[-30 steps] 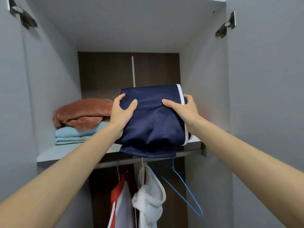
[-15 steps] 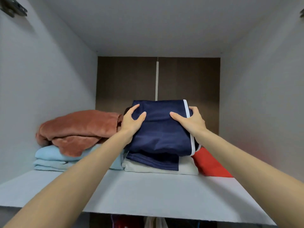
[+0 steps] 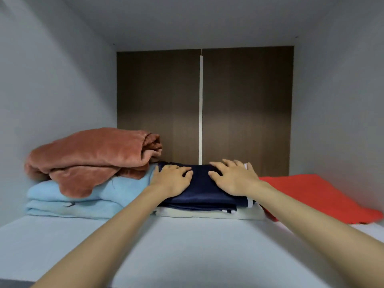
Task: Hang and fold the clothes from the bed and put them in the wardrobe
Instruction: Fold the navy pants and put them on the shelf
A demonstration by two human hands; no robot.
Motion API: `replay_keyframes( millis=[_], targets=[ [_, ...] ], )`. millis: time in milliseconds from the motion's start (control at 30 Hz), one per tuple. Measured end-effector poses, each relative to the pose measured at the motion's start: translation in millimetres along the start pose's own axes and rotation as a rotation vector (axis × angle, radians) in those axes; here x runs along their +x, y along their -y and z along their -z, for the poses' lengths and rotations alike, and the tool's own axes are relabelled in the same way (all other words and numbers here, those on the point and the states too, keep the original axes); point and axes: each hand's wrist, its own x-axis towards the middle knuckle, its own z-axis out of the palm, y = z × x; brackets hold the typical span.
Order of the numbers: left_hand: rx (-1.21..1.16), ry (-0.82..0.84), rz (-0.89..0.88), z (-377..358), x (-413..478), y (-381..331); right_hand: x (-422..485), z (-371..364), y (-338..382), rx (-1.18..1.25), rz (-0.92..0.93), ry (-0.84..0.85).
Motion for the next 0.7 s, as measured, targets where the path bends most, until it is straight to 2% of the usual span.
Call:
replay_keyframes(
  millis=[167,333,500,700],
  targets=[
    [-0.068,0.076,0.018,-5.9,-3.5,6.8,-8.8,-20.9,-3.5,-0.031,-0.039,0.012],
    [-0.094,0.009,0.007,2.4,-25.2,1.6,-29.6,-12.9,-0.5,-0.022,-0.014,-0.013],
    [-0.127,-0.083,-0.056,29.8,-65.2,-3.7,-70.8,14.0,10.4,-0.009,0.001,-0.383],
    [-0.34,-0.273,-0.168,67.5,-132.8,-9.4,-139.7,32.3,37.8,0.164,-0.002,-0.487]
  ],
)
